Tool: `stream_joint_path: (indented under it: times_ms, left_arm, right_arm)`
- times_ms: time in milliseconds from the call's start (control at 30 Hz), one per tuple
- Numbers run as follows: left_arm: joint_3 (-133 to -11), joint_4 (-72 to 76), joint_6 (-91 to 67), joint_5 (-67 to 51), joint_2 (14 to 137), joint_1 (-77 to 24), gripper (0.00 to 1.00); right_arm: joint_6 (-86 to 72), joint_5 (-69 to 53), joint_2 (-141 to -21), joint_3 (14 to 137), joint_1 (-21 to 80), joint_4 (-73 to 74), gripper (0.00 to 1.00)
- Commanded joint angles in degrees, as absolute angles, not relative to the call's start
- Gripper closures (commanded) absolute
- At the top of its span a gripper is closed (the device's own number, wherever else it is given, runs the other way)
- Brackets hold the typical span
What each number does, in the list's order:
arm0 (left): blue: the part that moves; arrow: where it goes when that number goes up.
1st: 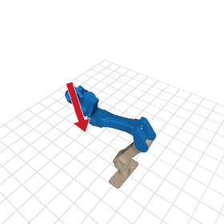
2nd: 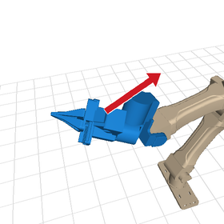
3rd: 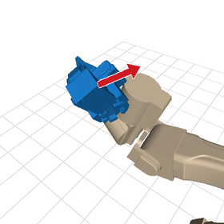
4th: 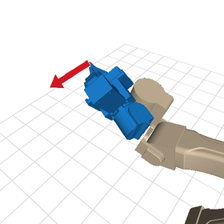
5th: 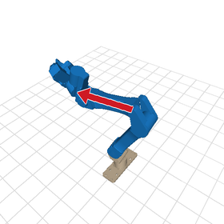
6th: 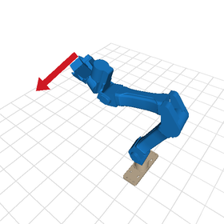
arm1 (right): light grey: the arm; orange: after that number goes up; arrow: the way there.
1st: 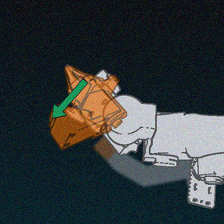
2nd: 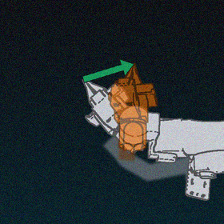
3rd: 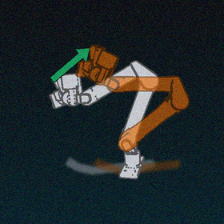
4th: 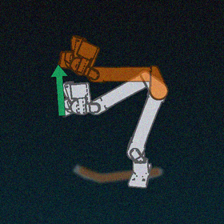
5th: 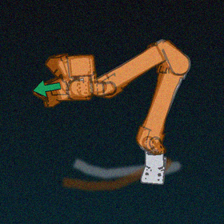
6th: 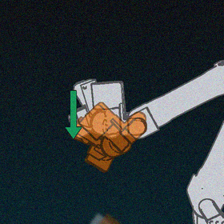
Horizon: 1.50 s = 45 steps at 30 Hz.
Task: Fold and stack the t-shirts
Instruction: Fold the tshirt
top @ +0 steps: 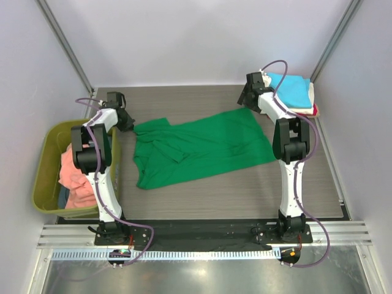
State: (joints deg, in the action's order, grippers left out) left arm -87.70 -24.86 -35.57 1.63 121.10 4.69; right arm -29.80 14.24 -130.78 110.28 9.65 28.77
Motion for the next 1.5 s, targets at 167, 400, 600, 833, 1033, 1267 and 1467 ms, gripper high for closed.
stream_joint_path:
  times_ms: [167,400,600,833,1033,1267,1467]
  left_arm:
    - [-87.71,-23.91,-35.95,0.26,124.19,4.92,1.00]
    - [-87.98,-23.20,-36.65,-2.02,124.98,5.01,1.00]
    - [-88.50,-22.94,-37.35,-3.34,126.03,5.01,1.00]
    - [-89.29,-22.85,-37.88,-3.60,126.82,5.01,1.00]
    - [-93.68,-23.55,-35.07,-2.20,128.32,2.39,1.00]
    - [-105.99,-29.44,-36.12,-3.16,131.31,-1.67,1.00]
    - [-114.34,-35.32,-34.20,-2.99,130.26,-4.04,1.00]
  right_arm:
    - [-27.34,15.03,-138.69,121.81,9.93,29.35,0.33]
    - [-25.84,16.08,-142.82,125.42,9.93,29.71,0.40]
    - [-25.49,16.96,-143.09,124.11,10.02,29.79,0.71]
    - [-25.58,18.81,-140.28,117.08,9.93,27.43,0.99]
    - [-25.49,22.93,-131.50,109.88,9.76,24.43,0.99]
    - [-27.51,22.85,-124.37,105.03,8.00,23.12,0.99]
    - [-29.00,20.40,-121.12,102.31,7.03,22.76,0.99]
